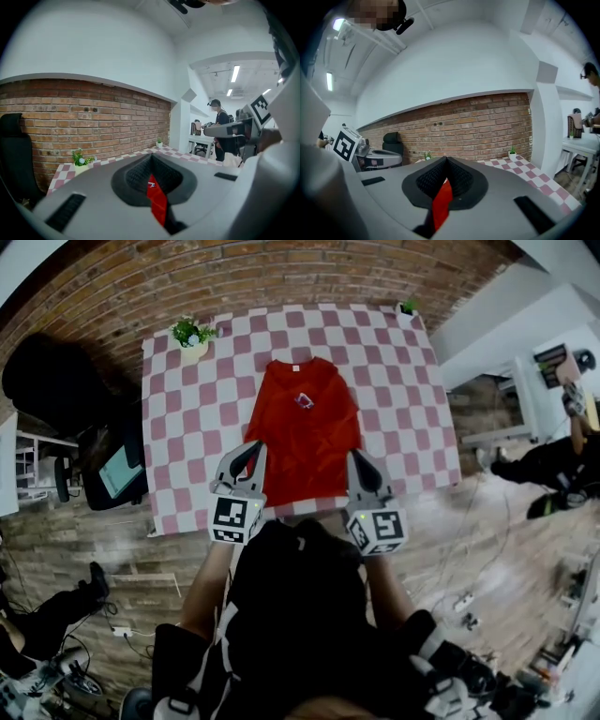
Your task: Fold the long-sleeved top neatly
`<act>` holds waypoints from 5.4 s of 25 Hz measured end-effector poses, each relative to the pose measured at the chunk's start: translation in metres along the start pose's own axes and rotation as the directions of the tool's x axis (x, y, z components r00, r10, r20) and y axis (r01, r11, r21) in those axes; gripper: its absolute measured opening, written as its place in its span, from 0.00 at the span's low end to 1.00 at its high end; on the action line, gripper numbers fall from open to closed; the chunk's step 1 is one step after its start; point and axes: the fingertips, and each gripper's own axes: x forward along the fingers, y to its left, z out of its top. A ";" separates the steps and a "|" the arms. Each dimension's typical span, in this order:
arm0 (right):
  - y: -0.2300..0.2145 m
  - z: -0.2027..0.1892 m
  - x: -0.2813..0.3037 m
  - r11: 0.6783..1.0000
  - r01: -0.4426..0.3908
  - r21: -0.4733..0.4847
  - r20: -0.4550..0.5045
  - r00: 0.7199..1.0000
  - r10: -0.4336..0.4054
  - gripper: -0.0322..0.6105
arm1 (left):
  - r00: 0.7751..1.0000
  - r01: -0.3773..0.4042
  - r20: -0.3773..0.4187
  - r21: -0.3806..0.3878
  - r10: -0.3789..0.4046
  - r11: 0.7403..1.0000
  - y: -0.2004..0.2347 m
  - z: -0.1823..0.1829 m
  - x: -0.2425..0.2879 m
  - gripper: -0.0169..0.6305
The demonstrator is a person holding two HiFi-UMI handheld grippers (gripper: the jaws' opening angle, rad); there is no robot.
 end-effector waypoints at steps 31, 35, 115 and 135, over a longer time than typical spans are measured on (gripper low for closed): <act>-0.093 -0.075 0.231 0.896 -0.390 -0.212 -0.528 0.817 0.231 0.30 | 0.897 0.309 -0.367 0.118 -0.247 0.944 0.080 -0.060 0.221 0.36; -0.114 -0.104 0.261 0.877 -0.427 -0.220 -0.590 0.774 0.229 0.30 | 0.837 0.359 -0.476 0.103 -0.271 0.928 0.090 -0.102 0.250 0.36; -0.122 -0.090 0.285 0.710 -0.489 -0.507 -0.633 0.770 0.078 0.10 | 0.885 0.382 -0.437 0.487 -0.160 0.785 0.109 -0.067 0.253 0.09; -0.064 -0.132 0.100 0.751 -0.454 -0.479 -0.571 0.811 0.126 0.10 | 0.940 0.273 -0.323 0.513 -0.111 0.814 -0.006 -0.083 0.099 0.09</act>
